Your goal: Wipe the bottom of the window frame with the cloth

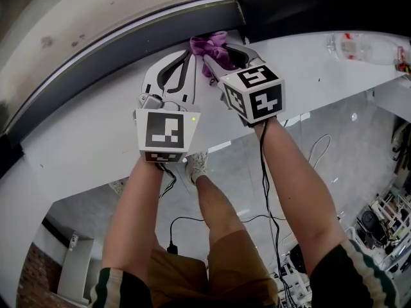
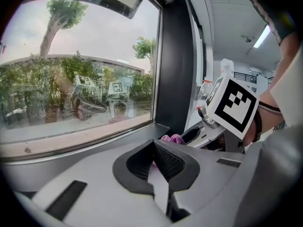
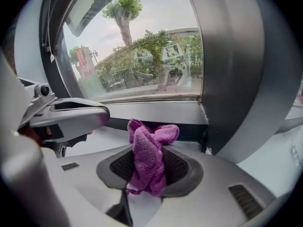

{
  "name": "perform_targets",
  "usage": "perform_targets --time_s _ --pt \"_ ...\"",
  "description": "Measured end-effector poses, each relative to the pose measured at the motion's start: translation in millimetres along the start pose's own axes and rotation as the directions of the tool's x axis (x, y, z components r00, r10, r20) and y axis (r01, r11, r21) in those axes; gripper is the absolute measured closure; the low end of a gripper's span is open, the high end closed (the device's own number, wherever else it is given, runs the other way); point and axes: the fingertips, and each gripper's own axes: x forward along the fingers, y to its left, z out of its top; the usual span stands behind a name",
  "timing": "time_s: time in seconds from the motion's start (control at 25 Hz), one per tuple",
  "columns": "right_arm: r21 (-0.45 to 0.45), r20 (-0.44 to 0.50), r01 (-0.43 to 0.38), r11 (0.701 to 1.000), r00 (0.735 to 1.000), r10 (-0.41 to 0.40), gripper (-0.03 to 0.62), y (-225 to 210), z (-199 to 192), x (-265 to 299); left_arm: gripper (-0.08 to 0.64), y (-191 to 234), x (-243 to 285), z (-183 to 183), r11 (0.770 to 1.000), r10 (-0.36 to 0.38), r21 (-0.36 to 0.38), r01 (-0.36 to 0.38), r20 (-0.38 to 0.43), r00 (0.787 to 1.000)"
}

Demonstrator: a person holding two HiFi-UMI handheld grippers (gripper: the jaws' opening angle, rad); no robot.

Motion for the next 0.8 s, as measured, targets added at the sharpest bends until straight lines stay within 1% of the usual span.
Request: perform_targets --time_s 0.2,0.48,0.6,0.8 --pt "0.005 -0.003 0.047 0.999 0.999 -0.047 0.439 -24 -4 -9 0.551 -18 14 4 1.0 -0.018 -0.012 0.018 -0.002 1.0" --pt "0.045 -0.004 0.13 0.991 0.992 -0.13 0.437 -44 -13 -21 0.551 -43 20 2 0.997 -0.057 -0.047 0.056 -0.011 0.998" --pt "0.063 -0.013 0.114 0.991 0.993 -0.114 0.437 -42 -16 -20 0.551 -43 18 -2 0.997 -0.051 -0.056 0.049 -0.026 0.998" --pt "0.046 -0.031 0.09 0.995 0.996 -0.089 0.439 -41 -19 -22 0.551 -46 16 0 0.996 -0.049 -0.075 0.047 -0.025 0.998"
